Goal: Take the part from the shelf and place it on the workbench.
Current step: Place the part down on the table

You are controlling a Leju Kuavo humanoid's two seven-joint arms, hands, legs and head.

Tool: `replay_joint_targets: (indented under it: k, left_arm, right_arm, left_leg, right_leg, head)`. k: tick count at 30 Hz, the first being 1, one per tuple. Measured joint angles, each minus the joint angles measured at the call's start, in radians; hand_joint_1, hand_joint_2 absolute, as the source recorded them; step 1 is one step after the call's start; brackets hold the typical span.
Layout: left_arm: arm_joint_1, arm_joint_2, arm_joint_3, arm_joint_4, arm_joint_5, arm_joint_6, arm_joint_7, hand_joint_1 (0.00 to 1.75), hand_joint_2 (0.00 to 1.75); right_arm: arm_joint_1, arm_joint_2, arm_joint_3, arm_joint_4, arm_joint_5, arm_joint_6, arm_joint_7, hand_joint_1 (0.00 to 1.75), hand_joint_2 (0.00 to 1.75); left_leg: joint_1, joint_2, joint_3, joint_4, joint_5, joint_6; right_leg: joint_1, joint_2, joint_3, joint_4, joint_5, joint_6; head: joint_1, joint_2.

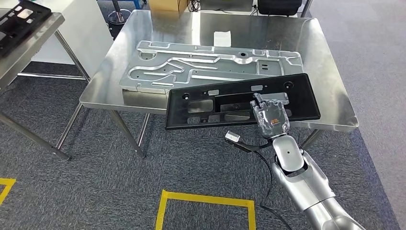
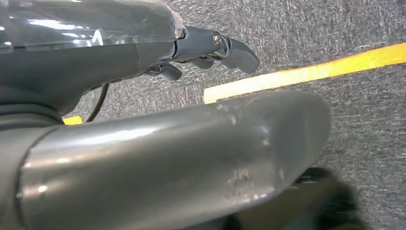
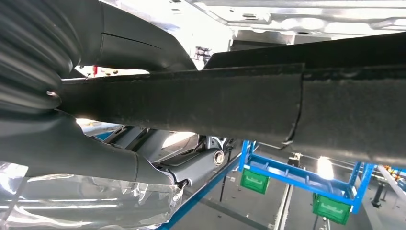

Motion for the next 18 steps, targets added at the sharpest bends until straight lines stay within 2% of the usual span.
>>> replay_joint_targets:
  k: [1,2,3,5,6,7,9,11,13,15,16,17,18]
  left_arm:
    - [0.001,0.000,0.000,0.000,0.000,0.000,0.000,0.00,0.00]
    - [0.002,0.000,0.000,0.000,0.000,0.000,0.000,0.00,0.00]
    - [0.002,0.000,0.000,0.000,0.000,0.000,0.000,0.00,0.00]
    - [0.005,0.001,0.000,0.000,0.000,0.000,0.000,0.00,0.00]
    - [0.005,0.002,0.000,0.000,0.000,0.000,0.000,0.00,0.00]
    - [0.004,0.002,0.000,0.000,0.000,0.001,0.000,0.00,0.00]
    - [0.002,0.002,0.000,0.000,0.000,0.001,0.000,0.00,0.00]
    - [0.001,0.002,0.000,0.000,0.000,0.001,0.000,0.00,0.00]
    - [-0.001,0.002,0.000,0.000,0.000,0.001,0.000,0.00,0.00]
    - [-0.001,0.002,0.000,0.000,0.000,0.001,0.000,0.00,0.00]
    - [0.000,0.002,0.000,0.000,0.000,0.001,0.000,0.00,0.00]
    - [0.001,0.002,0.000,0.000,0.000,0.001,0.000,0.00,0.00]
    - [0.001,0.002,0.000,0.000,0.000,0.001,0.000,0.00,0.00]
  right_arm:
    - [0.003,0.000,0.000,0.000,0.000,-0.001,0.000,1.75,1.75]
    - [0.006,0.000,-0.001,0.000,0.000,-0.002,0.000,1.75,1.75]
    - [0.007,0.001,-0.003,0.000,0.000,-0.003,-0.001,1.75,1.75]
    - [0.009,0.005,-0.008,0.002,0.000,-0.008,-0.005,1.75,1.75]
    - [0.010,0.008,-0.011,0.004,0.000,-0.011,-0.008,1.75,1.75]
    - [0.011,0.010,-0.015,0.005,0.000,-0.013,-0.009,1.75,1.75]
    - [0.013,0.012,-0.022,0.005,0.000,-0.015,-0.011,1.75,1.75]
    - [0.012,0.013,-0.028,0.005,0.000,-0.015,-0.011,1.75,1.75]
    - [0.013,0.015,-0.033,0.006,0.000,-0.016,-0.011,1.75,1.75]
    - [0.017,0.015,-0.036,0.007,0.000,-0.016,-0.011,1.75,1.75]
    - [0.019,0.015,-0.036,0.008,0.000,-0.016,-0.011,1.75,1.75]
    - [0.022,0.015,-0.036,0.008,0.000,-0.016,-0.011,1.75,1.75]
    - [0.023,0.015,-0.037,0.008,0.000,-0.016,-0.011,1.75,1.75]
  left_leg:
    - [0.001,0.001,-0.019,0.000,-0.013,-0.001]
    - [0.001,0.002,-0.025,-0.028,-0.003,-0.001]
    - [0.001,0.003,-0.019,-0.080,0.034,0.002]
    - [-0.002,0.004,-0.002,-0.202,0.150,0.013]
    - [-0.005,0.003,0.006,-0.241,0.192,0.019]
    - [-0.008,0.003,0.009,-0.262,0.215,0.026]
    - [-0.008,0.002,0.023,-0.270,0.208,0.038]
    - [-0.005,0.001,0.045,-0.279,0.199,0.051]
    - [-0.005,0.000,0.065,-0.283,0.185,0.060]
    - [-0.006,-0.002,0.084,-0.283,0.165,0.061]
    - [-0.006,-0.003,0.097,-0.283,0.154,0.061]
    - [-0.006,-0.004,0.112,-0.283,0.142,0.059]
    - [-0.006,-0.004,0.130,-0.283,0.129,0.058]
  right_leg:
    - [0.000,0.001,0.015,0.000,-0.012,0.001]
    - [0.000,0.002,0.031,0.001,-0.025,0.003]
    - [0.000,0.002,0.048,0.001,-0.038,0.006]
    - [0.002,0.003,0.074,0.002,-0.064,0.014]
    - [0.002,0.004,0.083,0.001,-0.074,0.020]
    - [0.003,0.005,0.088,0.002,-0.080,0.026]
    - [0.002,0.006,0.091,0.010,-0.081,0.039]
    - [0.000,0.003,0.066,0.065,-0.080,0.048]
    - [-0.003,0.000,-0.005,0.176,-0.109,0.057]
    - [-0.005,-0.001,-0.087,0.271,-0.160,0.064]
    - [-0.005,-0.001,-0.113,0.282,-0.171,0.066]
    - [-0.006,-0.002,-0.124,0.262,-0.159,0.066]
    - [-0.006,-0.002,-0.120,0.212,-0.122,0.063]
  head:
    - [0.000,0.000]
    - [0.000,0.000]
    - [0.000,0.000]
    - [-0.001,0.000]
    - [-0.002,0.000]
    - [-0.002,0.000]
    - [-0.002,0.000]
    - [0.002,0.000]
    - [0.007,0.000]
    - [0.007,0.000]
    - [0.007,0.000]
    - [0.007,0.000]
    - [0.007,0.000]
